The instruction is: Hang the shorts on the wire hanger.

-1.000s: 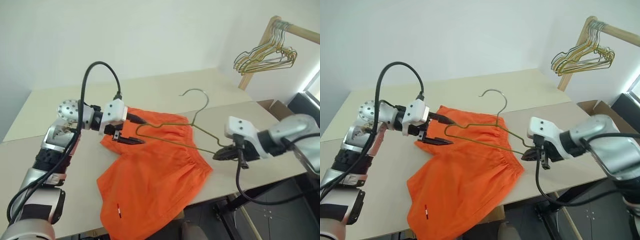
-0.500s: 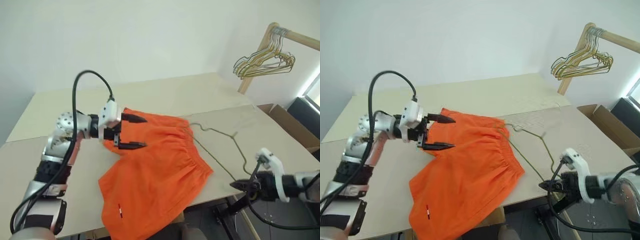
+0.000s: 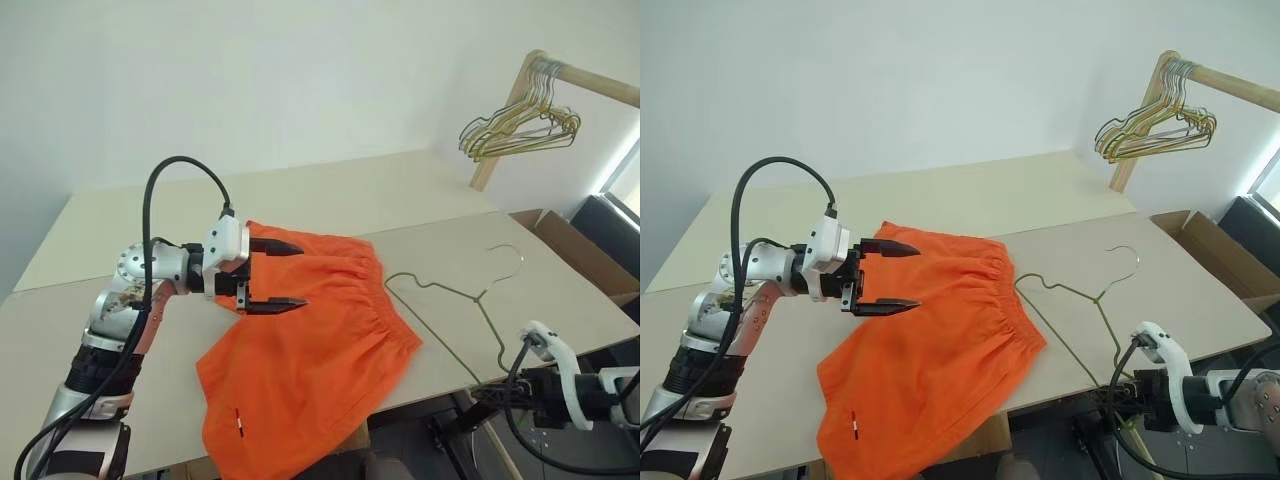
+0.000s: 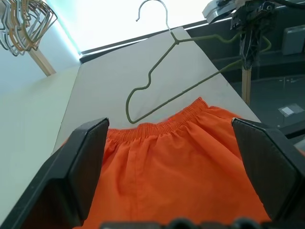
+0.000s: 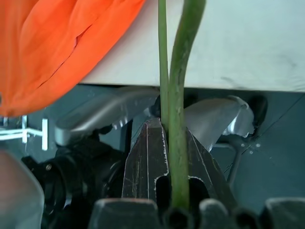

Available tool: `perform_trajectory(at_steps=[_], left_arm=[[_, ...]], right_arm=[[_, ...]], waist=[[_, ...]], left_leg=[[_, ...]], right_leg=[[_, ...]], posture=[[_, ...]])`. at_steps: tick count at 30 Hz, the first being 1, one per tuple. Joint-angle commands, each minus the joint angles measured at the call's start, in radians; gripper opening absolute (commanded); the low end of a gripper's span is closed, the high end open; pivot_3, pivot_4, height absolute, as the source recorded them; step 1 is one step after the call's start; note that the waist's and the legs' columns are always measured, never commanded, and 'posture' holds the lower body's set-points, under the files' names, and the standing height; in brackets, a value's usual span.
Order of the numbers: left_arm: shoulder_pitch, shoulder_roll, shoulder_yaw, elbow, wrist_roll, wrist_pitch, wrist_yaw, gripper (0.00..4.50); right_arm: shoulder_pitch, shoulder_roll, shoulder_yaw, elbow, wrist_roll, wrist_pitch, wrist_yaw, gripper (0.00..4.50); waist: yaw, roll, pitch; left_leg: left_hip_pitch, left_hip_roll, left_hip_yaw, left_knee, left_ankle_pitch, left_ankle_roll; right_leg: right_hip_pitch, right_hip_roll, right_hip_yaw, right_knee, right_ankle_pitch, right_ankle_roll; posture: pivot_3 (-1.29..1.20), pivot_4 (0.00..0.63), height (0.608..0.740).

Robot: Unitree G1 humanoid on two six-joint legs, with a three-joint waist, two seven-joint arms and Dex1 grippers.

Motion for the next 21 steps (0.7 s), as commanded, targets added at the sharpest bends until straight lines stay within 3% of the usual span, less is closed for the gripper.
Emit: perform_trajectory(at_steps=[1, 21], left_arm=[[0.008, 0.011, 0.031, -0.042, -0.024, 0.002, 0.014, 4.47], [0.028, 0.044, 0.039, -0.070, -0.047, 0.016, 0.019, 4.47]], right_arm=[[0.012, -0.038, -0.018, -0.029, 0.056, 0.008, 0.022, 0.00], [0.066, -0.044, -0.068, 0.007, 0.078, -0.019, 0.000, 0.00]], waist=[[0.006, 0.000, 0.000], [0.048, -0.001, 0.001]], left_leg=[[0.000, 0.000, 0.000, 0.000, 0.000, 0.000], [0.001, 0.000, 0.002, 0.000, 0.000, 0.000]], right_leg=[[0.000, 0.000, 0.000, 0.000, 0.000, 0.000], [0.002, 0.001, 0.000, -0.001, 0.000, 0.000]], posture=[[-0.11, 0.013, 0.740], [-0.10, 0.012, 0.740]])
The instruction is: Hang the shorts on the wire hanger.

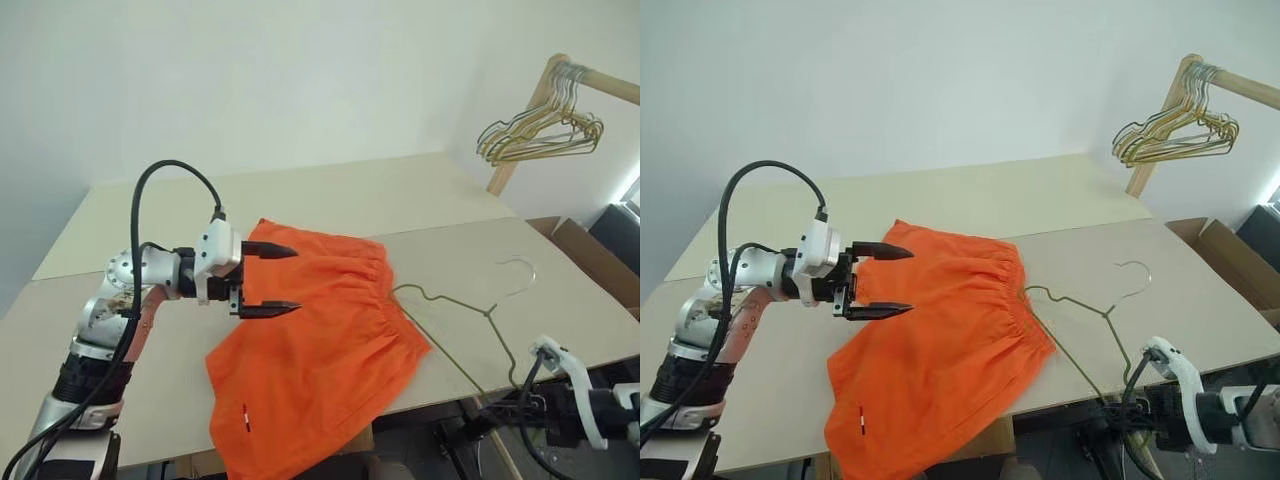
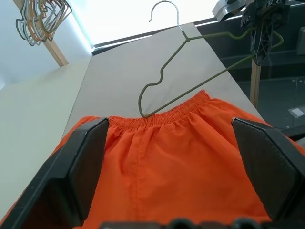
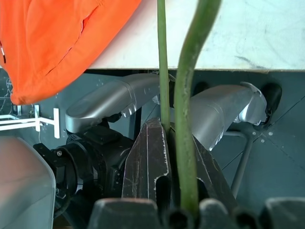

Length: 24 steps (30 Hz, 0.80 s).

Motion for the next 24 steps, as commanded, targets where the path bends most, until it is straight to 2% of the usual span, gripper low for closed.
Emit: perform_trajectory(at_steps=[1, 13, 18, 24], left_arm=[[-0.008, 0.014, 0.023, -0.034, -0.019, 0.010, 0.006, 4.47], [0.003, 0.027, 0.027, -0.048, -0.042, 0.023, -0.021, 4.47], [-0.006, 0.020, 0.024, -0.038, -0.039, 0.017, -0.018, 4.47], [-0.012, 0.020, 0.024, -0.032, -0.034, 0.010, -0.020, 4.47]], right_arm=[[-0.010, -0.010, -0.017, -0.013, 0.019, -0.018, -0.001, 0.00], [0.019, -0.020, -0.056, 0.029, 0.009, -0.055, 0.003, 0.00], [0.047, -0.040, 0.003, 0.008, 0.008, -0.084, 0.016, 0.00], [0.023, -0.035, 0.050, 0.004, 0.025, -0.098, 0.021, 0.00]], waist=[[0.000, 0.000, 0.000], [0.005, 0.000, 0.000], [0.005, -0.001, 0.000], [0.005, -0.003, 0.002]], left_leg=[[0.000, 0.000, 0.000, 0.000, 0.000, 0.000], [0.000, 0.000, 0.000, 0.000, 0.000, 0.000], [0.003, 0.000, 0.000, 0.000, 0.000, 0.000], [0.014, 0.001, 0.001, -0.003, -0.001, 0.001]], right_leg=[[0.001, 0.000, 0.000, 0.000, 0.000, 0.000], [0.001, 0.000, 0.000, -0.001, 0.000, 0.000], [0.004, 0.001, 0.000, -0.001, 0.000, 0.000], [0.015, 0.001, -0.001, -0.005, -0.001, 0.002]], posture=[[-0.09, 0.006, 0.740], [-0.08, 0.000, 0.740], [-0.08, 0.000, 0.740], [-0.07, 0.000, 0.740]])
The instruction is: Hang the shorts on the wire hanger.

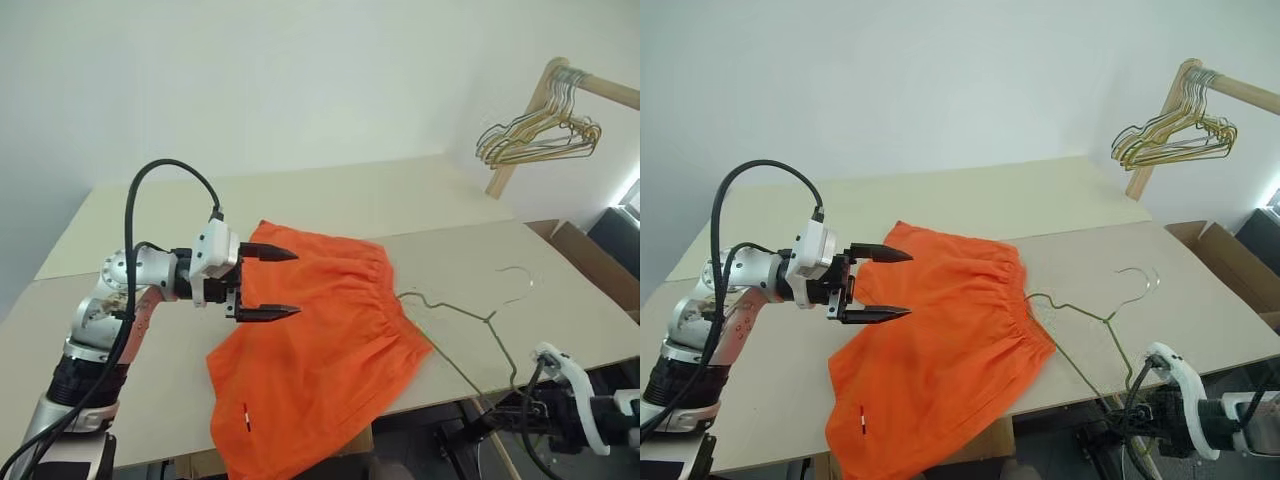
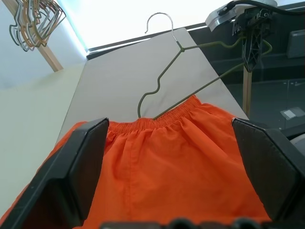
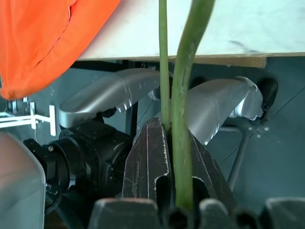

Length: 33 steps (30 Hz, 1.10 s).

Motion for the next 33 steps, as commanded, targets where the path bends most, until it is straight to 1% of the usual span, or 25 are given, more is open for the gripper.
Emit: perform_trajectory(at_steps=[1, 7, 11, 14, 16, 20, 23, 26, 33], left_arm=[[-0.022, 0.005, 0.014, -0.002, -0.003, -0.019, -0.003, 4.47], [-0.012, 0.018, 0.019, -0.010, -0.004, -0.018, -0.012, 4.47], [0.000, 0.032, 0.029, -0.019, -0.006, -0.020, -0.014, 4.47], [0.018, 0.044, 0.039, -0.041, -0.012, -0.009, -0.003, 4.47], [0.027, 0.051, 0.043, -0.055, -0.016, -0.001, 0.004, 4.47], [0.027, 0.061, 0.053, -0.067, -0.024, 0.012, 0.014, 4.47], [0.031, 0.071, 0.052, -0.068, -0.024, 0.011, 0.012, 4.47], [0.027, 0.080, 0.049, -0.067, -0.024, 0.009, 0.007, 4.47], [-0.012, 0.088, 0.047, -0.031, -0.013, 0.000, -0.001, 4.47]], right_arm=[[-0.023, -0.012, 0.000, -0.014, 0.026, -0.028, 0.021, 0.00], [-0.026, -0.033, 0.004, 0.015, 0.038, -0.053, 0.071, 0.00], [-0.064, -0.035, 0.093, 0.047, 0.011, -0.062, 0.070, 0.00], [-0.155, -0.012, 0.177, 0.131, -0.027, -0.076, 0.043, 0.00], [-0.190, -0.007, 0.201, 0.167, -0.028, -0.079, 0.049, 0.00], [-0.197, -0.011, 0.226, 0.205, -0.024, -0.075, 0.067, 0.00], [-0.249, 0.021, 0.240, 0.258, -0.030, -0.071, 0.052, 0.00], [-0.282, 0.036, 0.243, 0.243, -0.001, -0.071, 0.080, 0.00], [-0.402, 0.100, 0.254, 0.313, 0.013, 0.006, 0.062, 0.00]], waist=[[0.000, -0.001, 0.000], [0.001, -0.001, 0.001], [0.001, -0.003, 0.002], [0.001, -0.004, 0.002], [0.006, -0.005, 0.003], [0.030, -0.006, 0.004], [0.039, -0.007, 0.004], [0.041, -0.007, 0.004], [0.043, -0.008, 0.005]], left_leg=[[0.000, 0.000, 0.000, 0.000, 0.000, 0.000], [0.000, 0.000, 0.000, 0.000, 0.000, 0.000], [0.000, 0.000, 0.000, -0.001, 0.000, 0.000], [0.001, 0.000, 0.000, -0.001, 0.000, 0.000], [0.001, 0.000, 0.000, -0.001, 0.000, 0.000], [0.000, 0.000, 0.000, -0.002, 0.000, 0.000], [0.000, 0.000, 0.000, -0.002, 0.000, 0.000], [0.000, 0.000, 0.000, -0.003, 0.000, 0.000], [0.000, 0.000, 0.000, -0.004, 0.000, 0.000]], right_leg=[[0.000, 0.000, 0.000, 0.000, 0.000, 0.000], [0.000, 0.000, 0.000, 0.000, 0.000, 0.000], [0.000, 0.000, 0.000, 0.000, 0.000, 0.000], [0.000, 0.000, 0.000, 0.000, 0.000, 0.000], [-0.001, 0.000, 0.000, 0.000, 0.000, 0.000], [-0.002, 0.000, 0.000, -0.001, 0.000, 0.000], [-0.001, -0.001, 0.000, -0.001, 0.000, 0.000], [-0.001, -0.001, 0.000, -0.001, 0.001, -0.001], [-0.002, -0.001, 0.000, -0.002, 0.001, -0.001]], posture=[[-0.07, 0.000, 0.740], [-0.06, 0.000, 0.740], [-0.02, 0.000, 0.740], [-0.02, 0.000, 0.740], [0.00, 0.000, 0.740], [0.01, 0.000, 0.740], [0.01, 0.000, 0.740], [0.01, 0.000, 0.740], [0.01, 0.000, 0.740]])
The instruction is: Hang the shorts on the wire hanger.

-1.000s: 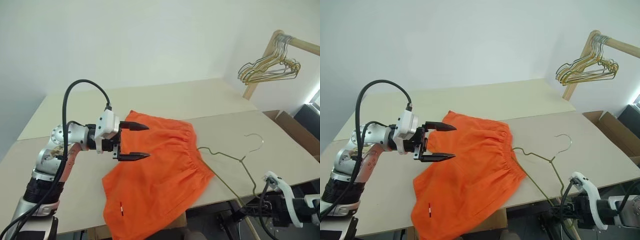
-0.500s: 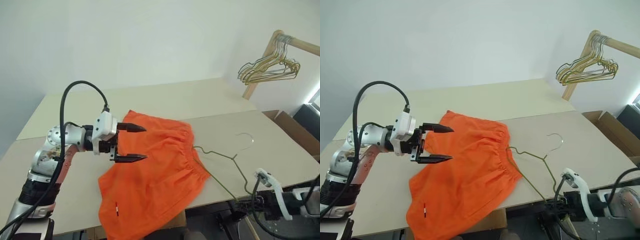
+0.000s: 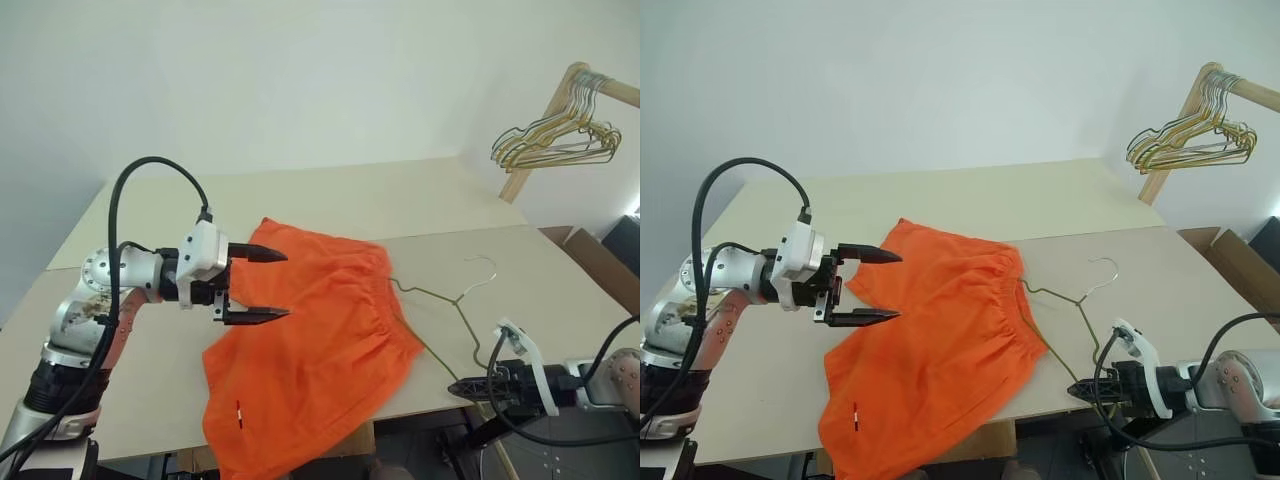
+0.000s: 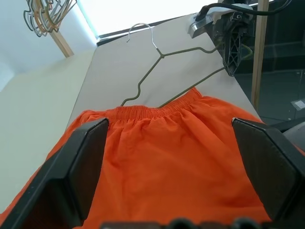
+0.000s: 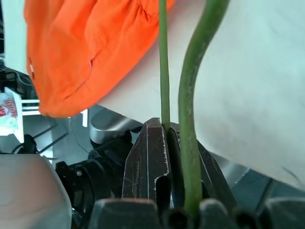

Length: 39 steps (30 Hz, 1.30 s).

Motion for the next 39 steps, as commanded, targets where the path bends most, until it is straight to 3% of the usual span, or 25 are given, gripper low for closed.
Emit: perform_trajectory(at_steps=[1, 15, 22, 30, 39], left_arm=[[-0.039, 0.015, 0.017, 0.009, 0.000, -0.007, -0.006, 4.47], [-0.031, 0.020, 0.014, -0.010, -0.004, -0.003, -0.001, 4.47], [-0.032, 0.025, 0.017, -0.006, -0.002, -0.010, -0.006, 4.47], [-0.029, 0.032, 0.020, -0.008, -0.003, -0.013, -0.014, 4.47], [0.008, 0.047, 0.030, -0.036, -0.006, -0.021, -0.016, 4.47]], right_arm=[[-0.075, 0.035, -0.017, 0.040, 0.031, 0.040, -0.001, 0.00], [-0.243, 0.174, -0.023, 0.268, -0.038, 0.091, -0.109, 0.00], [-0.272, 0.197, 0.025, 0.281, -0.020, 0.082, -0.060, 0.00], [-0.361, 0.287, -0.002, 0.452, -0.064, 0.059, -0.090, 0.00], [-0.213, 0.166, 0.103, 0.205, 0.036, 0.104, 0.032, 0.00]], waist=[[0.000, 0.000, 0.000], [0.004, 0.000, 0.000], [0.007, 0.000, 0.000], [0.005, 0.000, 0.000], [0.016, 0.000, 0.001]], left_leg=[[0.000, 0.000, 0.000, 0.000, 0.000, 0.000], [0.000, 0.000, 0.000, -0.001, 0.000, 0.000], [0.000, -0.001, 0.000, -0.002, 0.000, -0.001], [0.000, -0.001, 0.000, -0.003, 0.001, -0.001], [0.000, -0.001, -0.002, -0.003, 0.001, -0.001]], right_leg=[[0.000, 0.000, 0.000, 0.000, 0.000, 0.000], [-0.001, 0.000, 0.000, 0.000, 0.000, -0.001], [-0.002, 0.000, 0.000, -0.001, 0.001, -0.001], [-0.002, 0.000, 0.000, 0.000, 0.001, -0.002], [-0.002, 0.000, -0.001, -0.001, 0.001, -0.001]], posture=[[0.01, 0.000, 0.740], [0.04, 0.000, 0.740], [0.05, 0.000, 0.740], [0.07, 0.000, 0.740], [0.08, 0.000, 0.740]])
